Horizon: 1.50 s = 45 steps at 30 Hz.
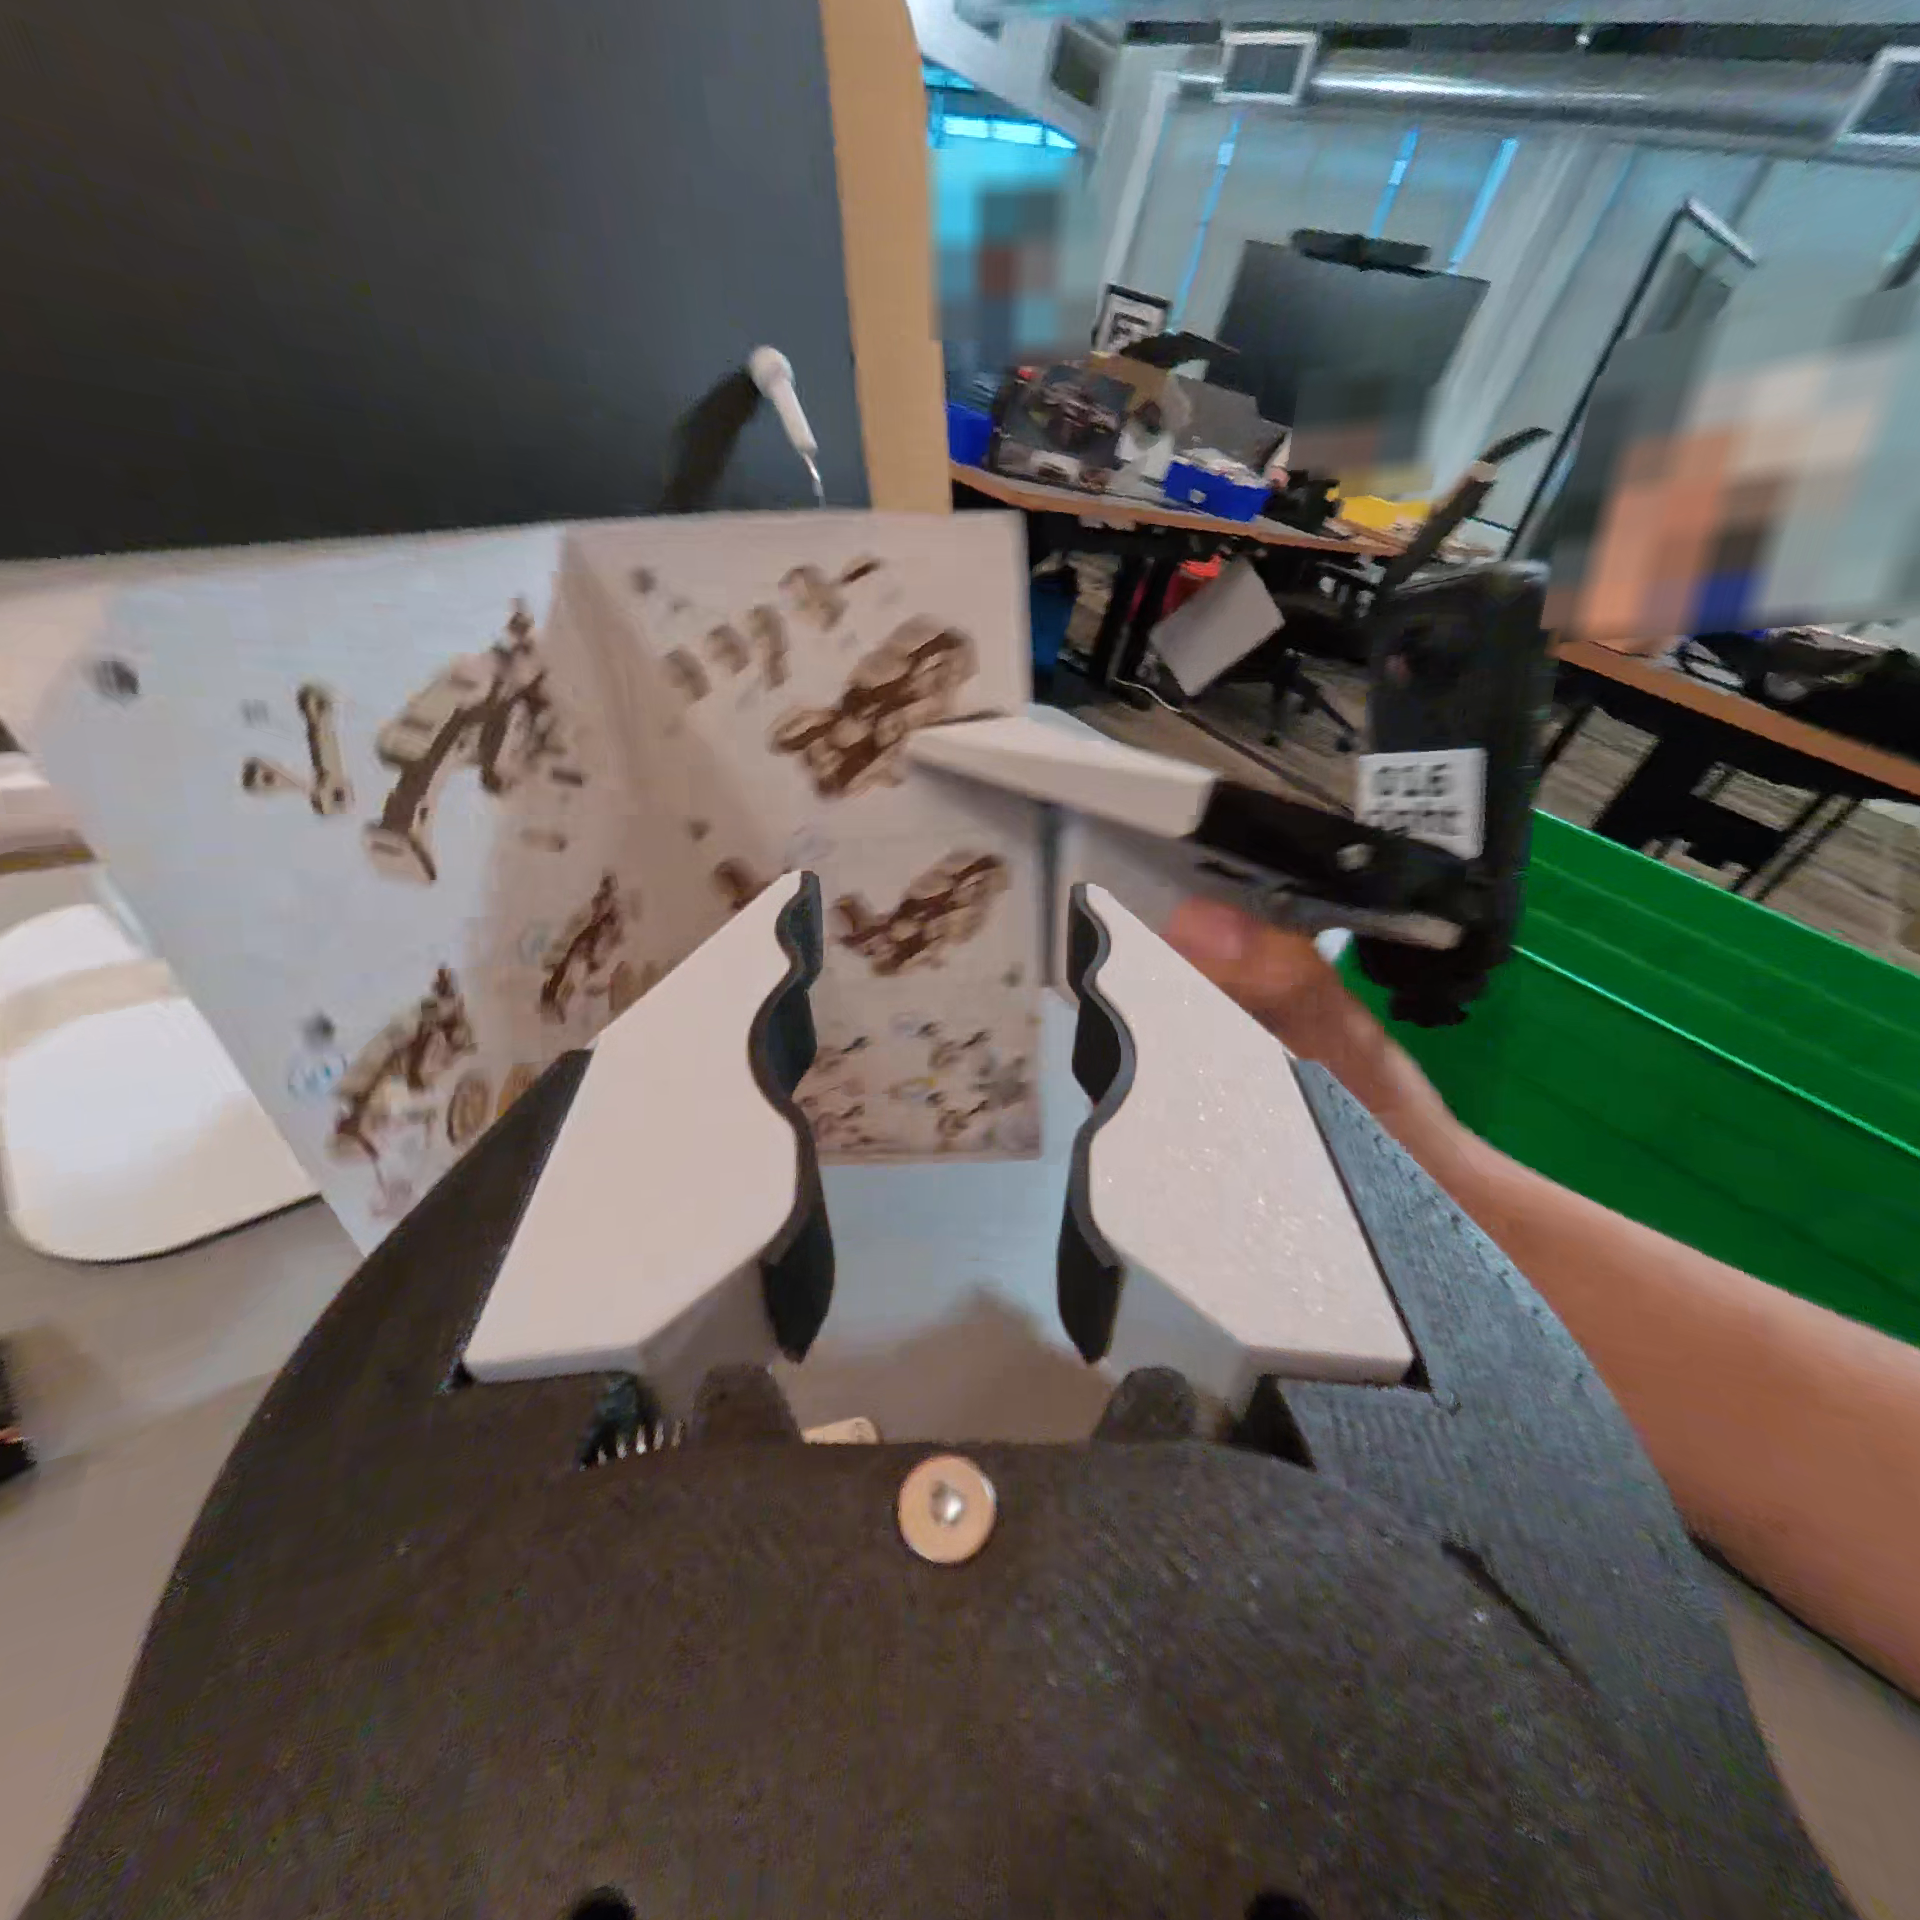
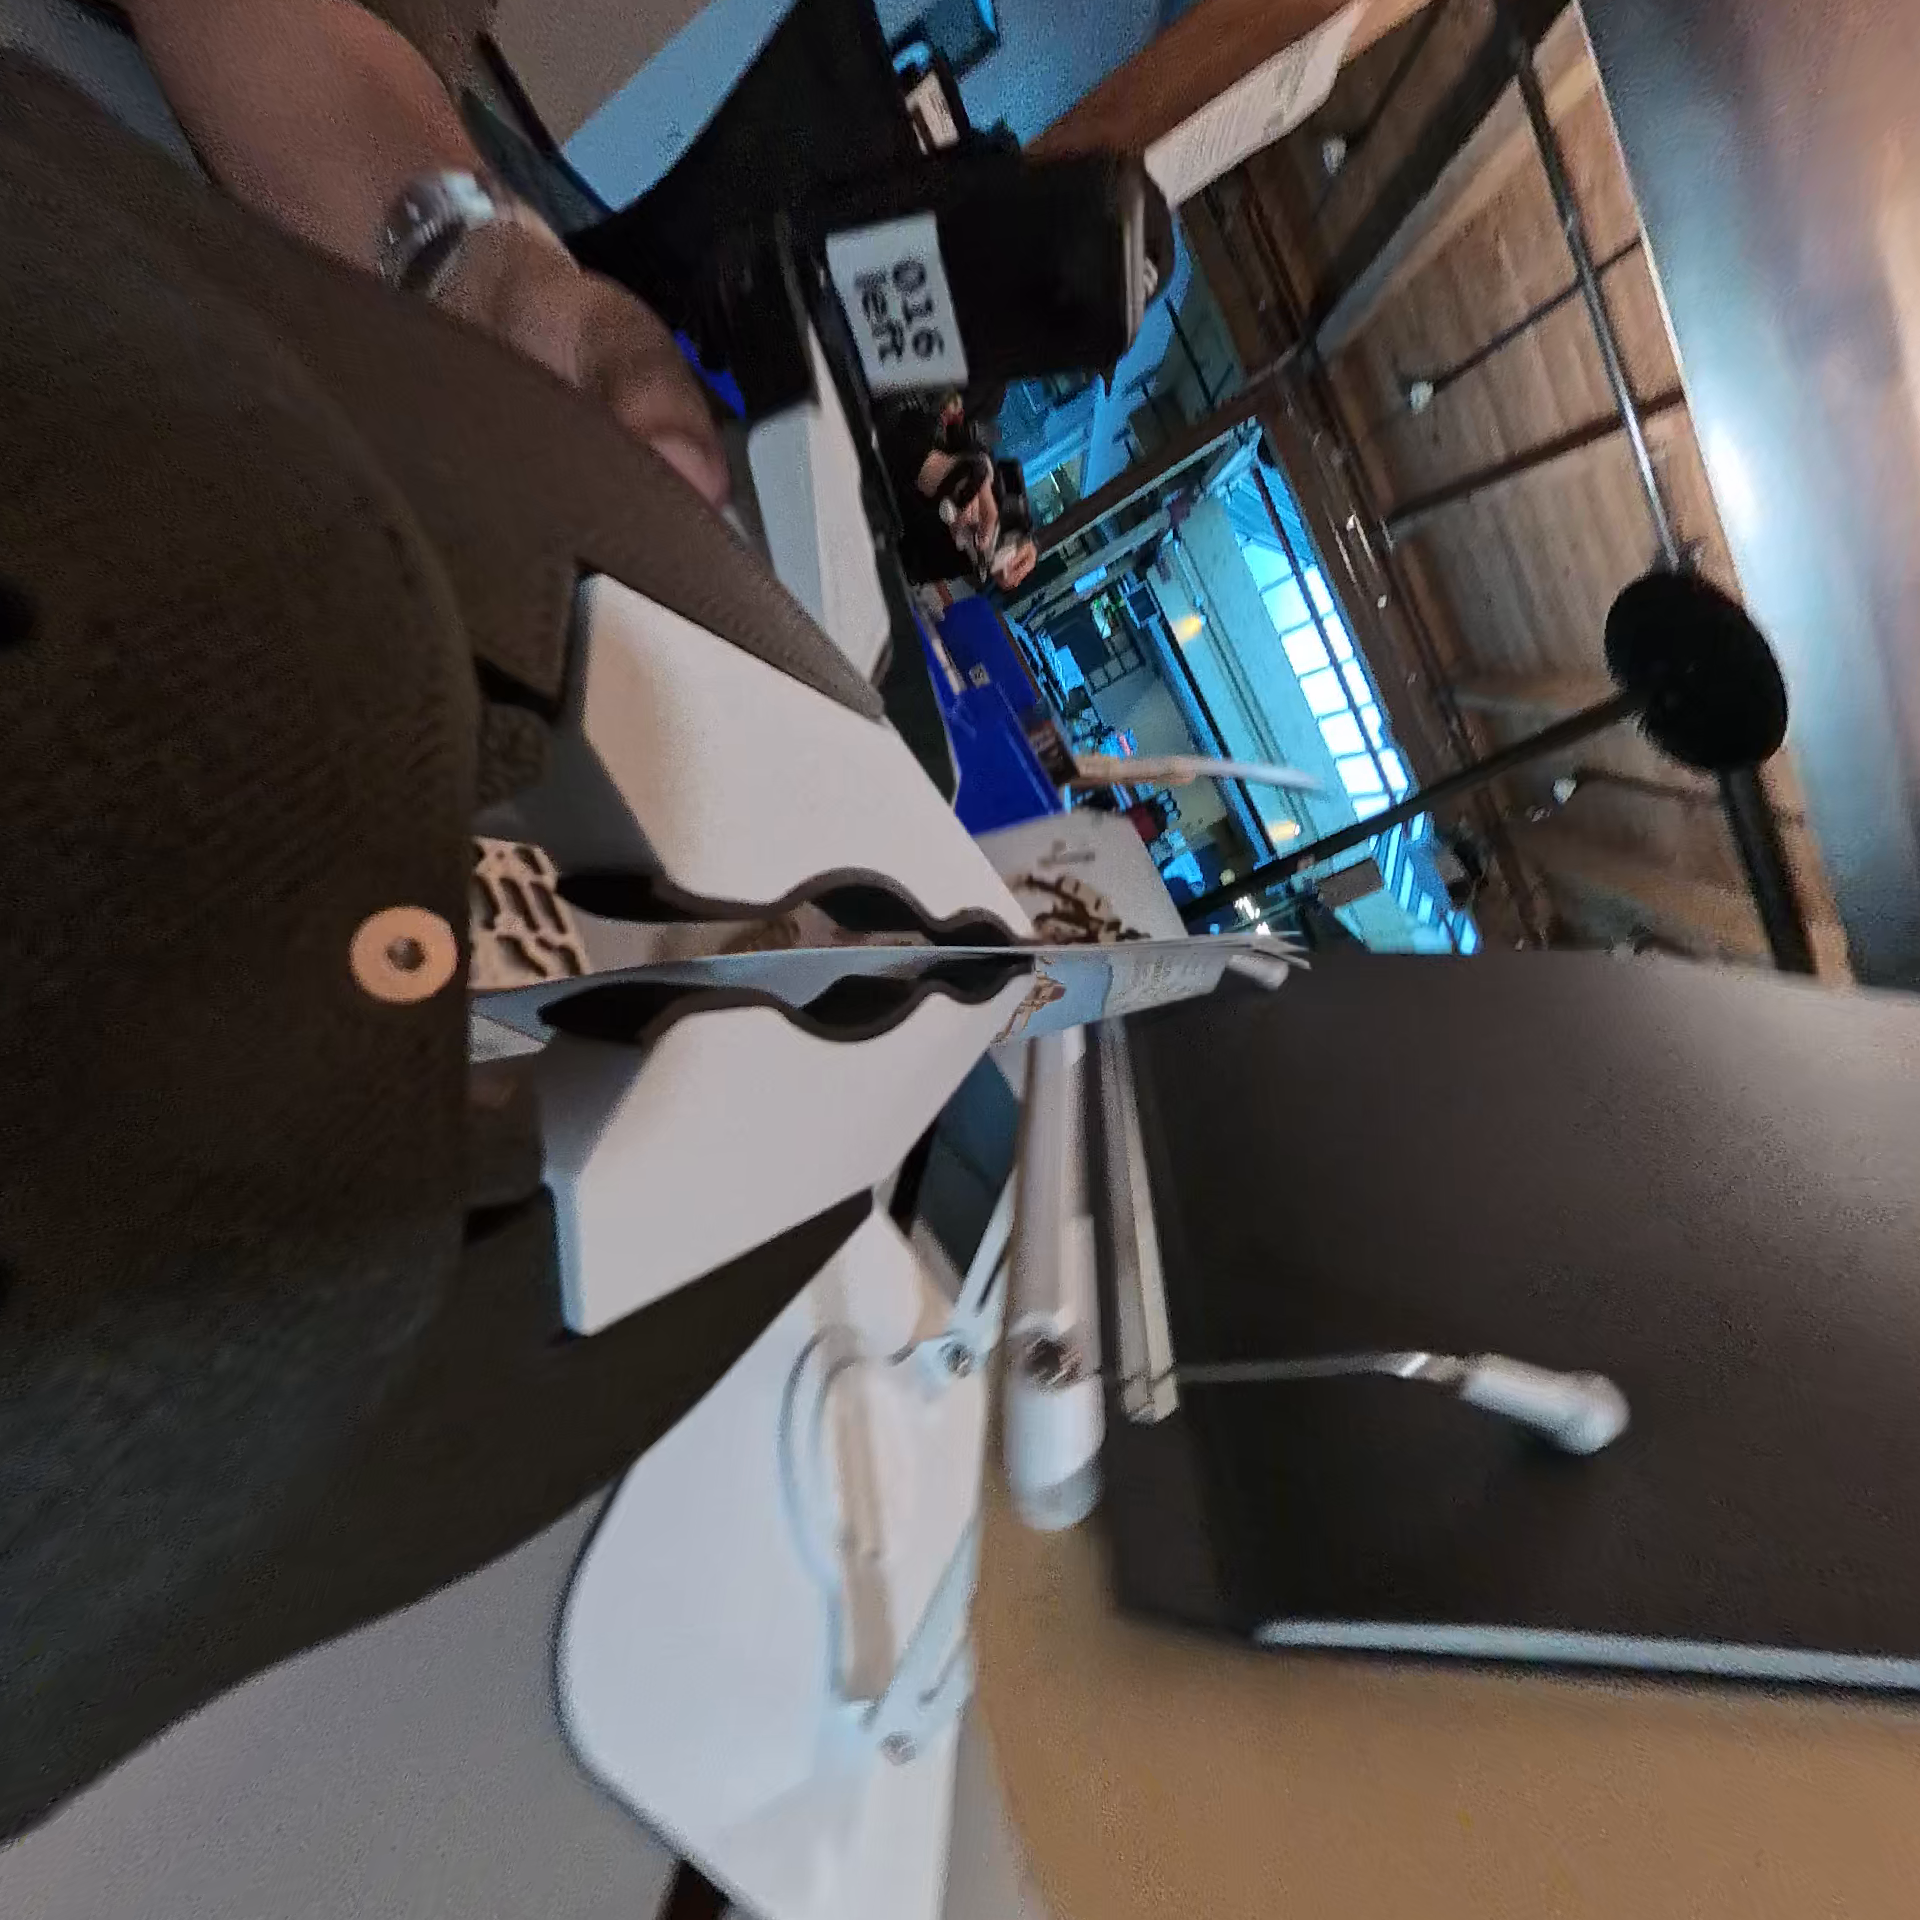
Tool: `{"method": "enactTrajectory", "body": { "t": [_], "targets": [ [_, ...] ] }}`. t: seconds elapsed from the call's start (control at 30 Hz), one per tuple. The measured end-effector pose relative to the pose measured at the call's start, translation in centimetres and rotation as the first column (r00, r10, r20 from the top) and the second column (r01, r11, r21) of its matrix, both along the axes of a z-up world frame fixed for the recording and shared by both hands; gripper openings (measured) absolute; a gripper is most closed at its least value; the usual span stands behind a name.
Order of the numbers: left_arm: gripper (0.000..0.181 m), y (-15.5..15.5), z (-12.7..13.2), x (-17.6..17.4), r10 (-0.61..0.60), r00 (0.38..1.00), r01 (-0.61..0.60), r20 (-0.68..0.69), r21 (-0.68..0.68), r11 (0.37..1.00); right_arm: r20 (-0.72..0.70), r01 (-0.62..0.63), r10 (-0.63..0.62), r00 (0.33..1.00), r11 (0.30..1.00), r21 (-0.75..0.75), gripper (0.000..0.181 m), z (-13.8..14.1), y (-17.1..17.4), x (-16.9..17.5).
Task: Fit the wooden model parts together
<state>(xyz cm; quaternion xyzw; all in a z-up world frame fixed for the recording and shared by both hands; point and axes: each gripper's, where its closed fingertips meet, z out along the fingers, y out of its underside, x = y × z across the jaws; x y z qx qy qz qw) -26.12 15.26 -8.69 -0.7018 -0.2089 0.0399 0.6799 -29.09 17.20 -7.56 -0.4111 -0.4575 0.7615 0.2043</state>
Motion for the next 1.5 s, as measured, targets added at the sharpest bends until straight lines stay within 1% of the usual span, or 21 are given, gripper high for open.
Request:
{"method": "enactTrajectory", "body": {
  "t": [0.07,0.13,0.2,0.3,0.37,0.47,0.6,0.67,0.73,0.8,0.9,1.03,1.17,1.2,1.27,1.33,1.37,1.4,1.43,1.47,1.5],
  "targets": [
    [0.052,-0.8,1.3,-0.6,0.051,0.998,-0.05,-0.045,0.022,0.999,-0.056,-0.057,0.057,0.997,0.998,0.018,0.0,2.8,-0.9,1.4],
    [0.06,-1.7,3.1,-0.9,0.083,0.994,-0.076,-0.076,0.084,0.994,-0.085,-0.169,0.171,0.982,0.985,0.03,0.0,5.3,-2.4,3.1],
    [0.064,-2.3,5.0,-0.3,0.069,0.992,-0.053,-0.103,0.154,0.987,-0.085,-0.301,0.305,0.949,0.952,0.051,0.0,7.1,-4.2,5.1],
    [0.085,-2.9,7.4,0.9,0.035,0.99,-0.005,-0.135,0.218,0.976,-0.137,-0.413,0.42,0.897,0.907,0.079,0.0,9.8,-5.3,8.1],
    [0.095,-3.0,8.8,2.2,-0.012,0.989,0.049,-0.148,0.251,0.967,-0.176,-0.483,0.487,0.855,0.873,0.072,0.0,11.4,-5.4,10.0],
    [0.097,-2.9,10.6,5.1,-0.131,0.97,0.189,-0.204,0.298,0.936,-0.22,-0.596,0.598,0.771,0.799,0.082,0.0,13.1,-5.5,13.1],
    [0.103,-2.8,11.4,8.5,-0.27,0.91,0.359,-0.314,0.276,0.892,-0.238,-0.696,0.694,0.68,0.712,0.087,0.0,14.2,-5.6,15.9],
    [0.097,-2.9,11.3,10.2,-0.358,0.865,0.454,-0.35,0.248,0.856,-0.242,-0.698,0.693,0.679,0.712,0.081,0.0,14.4,-5.5,16.0],
    [0.091,-3.0,11.2,11.3,-0.43,0.837,0.518,-0.339,0.237,0.822,-0.231,-0.697,0.694,0.682,0.712,0.084,0.0,14.0,-5.4,15.9],
    [0.072,-3.1,11.4,11.5,-0.443,0.837,0.527,-0.321,0.261,0.808,-0.207,-0.67,0.67,0.713,0.738,0.082,0.0,13.6,-5.3,15.0],
    [0.027,-3.7,11.9,11.2,-0.441,0.841,0.531,-0.315,0.319,0.785,-0.206,-0.638,0.637,0.743,0.767,0.07,0.0,13.5,-4.8,14.3],
    [0.002,-3.9,11.7,10.7,-0.478,0.834,0.549,-0.276,0.319,0.773,-0.184,-0.583,0.59,0.786,0.807,0.094,0.0,13.2,-4.3,13.6],
    [0.0,-3.7,11.5,10.7,-0.528,0.821,0.57,-0.216,0.319,0.757,-0.173,-0.524,0.539,0.825,0.842,0.126,0.0,13.2,-4.0,13.1],
    [0.0,-3.6,11.4,10.3,-0.522,0.83,0.557,-0.195,0.32,0.766,-0.171,-0.477,0.495,0.852,0.868,0.139,0.001,13.2,-3.7,12.5],
    [0.0,-3.3,10.9,8.9,-0.483,0.862,0.505,-0.151,0.316,0.803,-0.197,-0.329,0.353,0.915,0.933,0.147,0.012,13.7,-2.2,11.3],
    [0.0,-2.9,10.1,6.7,-0.363,0.923,0.384,-0.125,0.283,0.879,-0.225,-0.145,0.186,0.956,0.972,0.187,0.024,14.3,-0.6,10.5],
    [0.0,-2.9,9.6,5.0,-0.242,0.96,0.27,-0.142,0.241,0.932,-0.218,-0.052,0.105,0.97,0.971,0.234,0.025,14.2,0.0,10.0],
    [0.0,-3.1,9.0,3.3,-0.11,0.975,0.146,-0.191,0.183,0.972,-0.195,0.044,0.012,0.981,0.959,0.281,0.027,14.0,0.6,9.3],
    [0.0,-3.4,8.5,2.1,0.003,0.964,0.032,-0.266,0.124,0.992,-0.168,0.121,-0.07,0.983,0.941,0.315,0.028,13.7,1.0,8.6],
    [0.0,-3.7,8.2,1.3,0.084,0.934,-0.061,-0.347,0.078,0.995,-0.155,0.151,-0.104,0.982,0.932,0.331,0.028,13.6,0.6,8.2],
    [0.0,-3.9,8.1,0.8,0.139,0.899,-0.131,-0.415,0.047,0.99,-0.147,0.132,-0.087,0.985,0.933,0.335,0.029,13.5,-0.6,8.2]
  ]
}}
